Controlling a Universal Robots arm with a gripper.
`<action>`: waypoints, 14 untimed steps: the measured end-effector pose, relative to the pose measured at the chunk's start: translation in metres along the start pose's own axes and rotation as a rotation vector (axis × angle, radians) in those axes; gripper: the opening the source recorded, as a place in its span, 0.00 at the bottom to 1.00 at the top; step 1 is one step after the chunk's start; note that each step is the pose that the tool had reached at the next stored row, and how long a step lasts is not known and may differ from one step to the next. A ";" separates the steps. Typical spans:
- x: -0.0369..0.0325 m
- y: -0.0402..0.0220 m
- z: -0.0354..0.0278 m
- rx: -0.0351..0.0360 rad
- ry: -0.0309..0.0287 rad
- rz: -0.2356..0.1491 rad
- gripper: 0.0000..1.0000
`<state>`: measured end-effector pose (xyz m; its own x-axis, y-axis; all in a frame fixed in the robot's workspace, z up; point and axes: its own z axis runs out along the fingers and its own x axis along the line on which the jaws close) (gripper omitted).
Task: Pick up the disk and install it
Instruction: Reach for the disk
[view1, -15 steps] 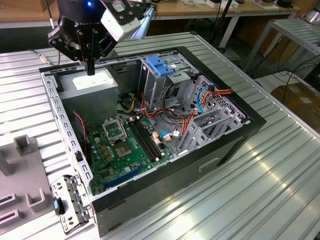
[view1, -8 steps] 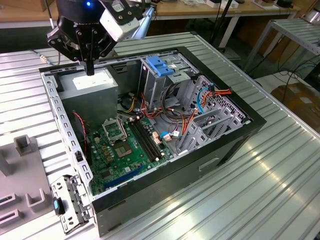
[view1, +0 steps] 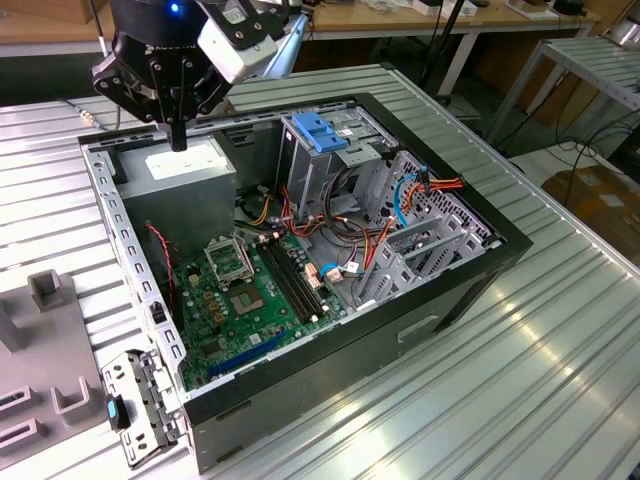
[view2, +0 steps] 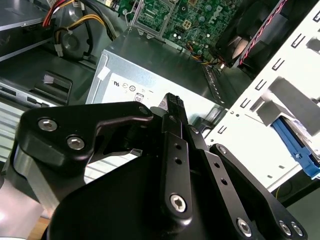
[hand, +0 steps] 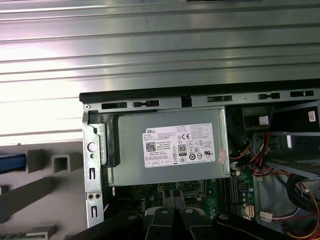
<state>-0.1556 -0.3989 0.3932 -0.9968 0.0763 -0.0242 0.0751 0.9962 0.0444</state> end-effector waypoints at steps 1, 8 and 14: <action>0.0003 0.0000 0.0000 0.0000 0.0000 0.000 0.11; 0.0020 -0.0002 0.0000 0.0000 0.0000 0.000 0.11; 0.0035 -0.0003 -0.0001 0.0000 0.0000 0.000 0.11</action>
<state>-0.1591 -0.3989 0.3932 -0.9968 0.0762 -0.0242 0.0751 0.9962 0.0445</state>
